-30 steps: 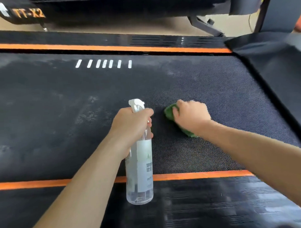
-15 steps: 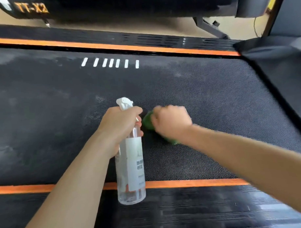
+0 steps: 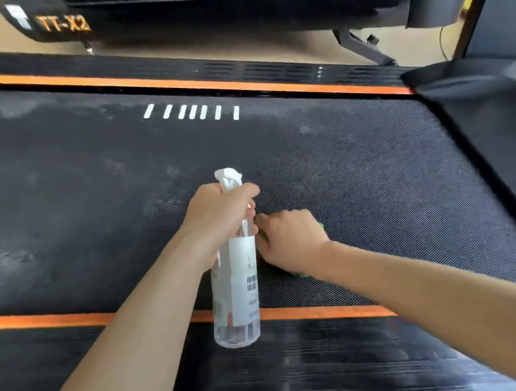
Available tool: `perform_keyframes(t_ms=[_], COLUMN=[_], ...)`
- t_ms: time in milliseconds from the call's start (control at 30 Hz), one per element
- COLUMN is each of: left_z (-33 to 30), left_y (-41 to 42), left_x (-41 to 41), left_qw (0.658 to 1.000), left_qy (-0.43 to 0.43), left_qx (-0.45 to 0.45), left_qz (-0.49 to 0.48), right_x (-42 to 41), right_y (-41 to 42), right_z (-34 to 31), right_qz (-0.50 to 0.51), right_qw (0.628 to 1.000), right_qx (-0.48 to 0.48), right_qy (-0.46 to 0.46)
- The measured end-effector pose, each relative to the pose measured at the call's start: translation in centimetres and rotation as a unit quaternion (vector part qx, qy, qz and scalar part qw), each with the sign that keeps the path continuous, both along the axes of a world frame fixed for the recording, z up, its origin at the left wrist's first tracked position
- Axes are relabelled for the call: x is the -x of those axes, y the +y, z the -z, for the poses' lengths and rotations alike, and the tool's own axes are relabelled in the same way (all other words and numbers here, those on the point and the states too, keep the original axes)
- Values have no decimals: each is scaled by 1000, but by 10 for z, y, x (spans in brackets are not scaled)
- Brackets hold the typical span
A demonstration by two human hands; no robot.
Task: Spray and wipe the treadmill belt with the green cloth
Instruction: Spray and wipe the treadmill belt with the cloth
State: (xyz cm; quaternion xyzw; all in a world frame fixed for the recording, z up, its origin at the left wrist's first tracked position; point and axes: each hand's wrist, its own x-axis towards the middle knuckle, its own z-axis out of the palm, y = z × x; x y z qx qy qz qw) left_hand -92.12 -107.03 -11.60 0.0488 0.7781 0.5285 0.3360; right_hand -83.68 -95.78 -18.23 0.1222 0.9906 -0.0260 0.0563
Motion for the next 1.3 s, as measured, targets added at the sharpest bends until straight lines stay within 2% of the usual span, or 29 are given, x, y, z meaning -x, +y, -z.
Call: perform_keyframes(t_ms=[67,100,167,200,300,400,567,700,833,1033,1100,1200,1300], left_z=[-1,-1,0,1,5,7,1,2,6,0,-1,-2,0], left_y=[-2,-2,1,3,8,12,20,24,13,-10,-19,-26,-28], left_x=[0,-1,-3,-3,-3,-4,-13,-16,-14,-3,0,6,14], left_qw=[1000,1000,1000,1000,1000,999,999,1000,999,995,995,996,996], left_qy=[-3,-2,10,17,26,24,-48,-23,-11,5,8,17,19], left_qx=[-6,-6,0,5,14,21,-20,-13,32,99,94,86,83], left_qz=[-12,-14,-6,1,8,15,-4,-14,7,-10,-13,-16,-22], right_x=[20,29,39,41,23,-38,-76,-72,-67,-47,-31,10,54], right_y=[44,71,115,123,106,88,115,116,123,138,136,115,47], right_z=[4,2,3,5,12,14,14,18,11,11,12,16,15], right_qz=[45,102,226,257,214,148,235,239,235,303,338,384,316], right_qw=[997,991,970,963,974,988,970,968,969,949,937,919,947], right_qx=[-61,-87,-82,-68,-45,-39,-48,-57,-62,-55,-42,-13,1], right_qy=[13,16,33,48,58,27,31,49,43,59,75,86,63])
